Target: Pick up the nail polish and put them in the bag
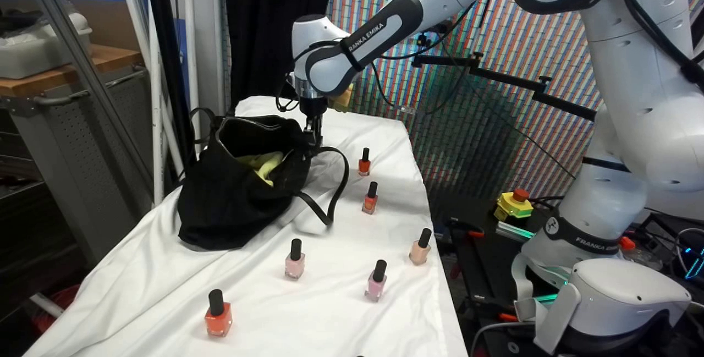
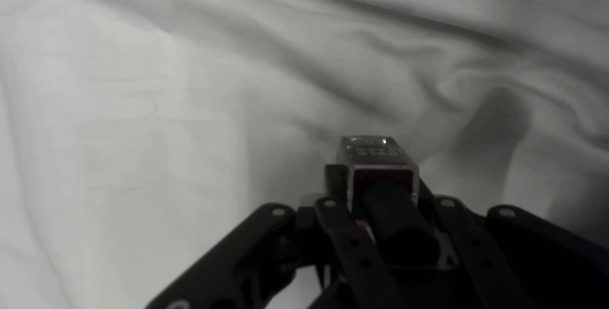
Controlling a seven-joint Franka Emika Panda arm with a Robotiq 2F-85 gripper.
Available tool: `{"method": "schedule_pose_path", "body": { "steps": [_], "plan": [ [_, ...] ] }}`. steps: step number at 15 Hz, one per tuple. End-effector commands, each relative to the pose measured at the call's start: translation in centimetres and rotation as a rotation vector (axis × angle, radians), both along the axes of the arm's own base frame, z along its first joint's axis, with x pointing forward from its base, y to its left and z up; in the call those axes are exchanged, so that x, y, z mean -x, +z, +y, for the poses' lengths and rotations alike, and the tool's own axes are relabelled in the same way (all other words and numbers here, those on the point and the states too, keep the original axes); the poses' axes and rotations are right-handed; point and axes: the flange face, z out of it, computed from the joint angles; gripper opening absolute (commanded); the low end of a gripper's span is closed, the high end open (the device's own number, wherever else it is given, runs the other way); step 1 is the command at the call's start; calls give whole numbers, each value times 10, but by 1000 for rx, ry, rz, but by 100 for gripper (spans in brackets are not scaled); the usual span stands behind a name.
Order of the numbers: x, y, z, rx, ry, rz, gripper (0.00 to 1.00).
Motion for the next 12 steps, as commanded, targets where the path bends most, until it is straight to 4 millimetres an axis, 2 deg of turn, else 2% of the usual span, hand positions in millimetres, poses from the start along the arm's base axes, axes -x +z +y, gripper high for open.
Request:
{"method": "schedule_pose_path", "body": {
  "steps": [1,5,10,12],
  "plan": [
    [5,38,7,47,42,8,15],
    [10,81,23,94,96,-32,15],
    [16,126,65,93,170,-94,15],
    [18,136,88,79,195,-137,15]
  ]
}}
